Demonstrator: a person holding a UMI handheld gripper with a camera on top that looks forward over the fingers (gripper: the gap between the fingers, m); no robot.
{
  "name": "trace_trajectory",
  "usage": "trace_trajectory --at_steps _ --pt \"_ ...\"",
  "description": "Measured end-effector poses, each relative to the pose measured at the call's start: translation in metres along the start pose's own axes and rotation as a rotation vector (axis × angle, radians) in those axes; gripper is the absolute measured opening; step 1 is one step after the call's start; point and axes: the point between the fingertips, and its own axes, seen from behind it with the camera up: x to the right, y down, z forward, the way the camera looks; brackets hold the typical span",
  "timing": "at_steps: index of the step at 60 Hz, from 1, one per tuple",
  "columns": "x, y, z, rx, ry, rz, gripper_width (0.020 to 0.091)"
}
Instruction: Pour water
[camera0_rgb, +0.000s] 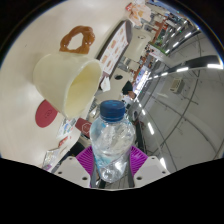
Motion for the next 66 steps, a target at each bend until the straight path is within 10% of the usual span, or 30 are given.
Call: trace_trajectory --at_steps 21,46,66 --pt "0.006 0.001 -0.004 0.022 -0.082 0.28 0.0424" --pt "-0.004 0.01 0.017 0.049 -0.472 1.643 0.0427" --pt "-0.088 -0.052 0.021 0.094 -0.705 1.887 0.0429"
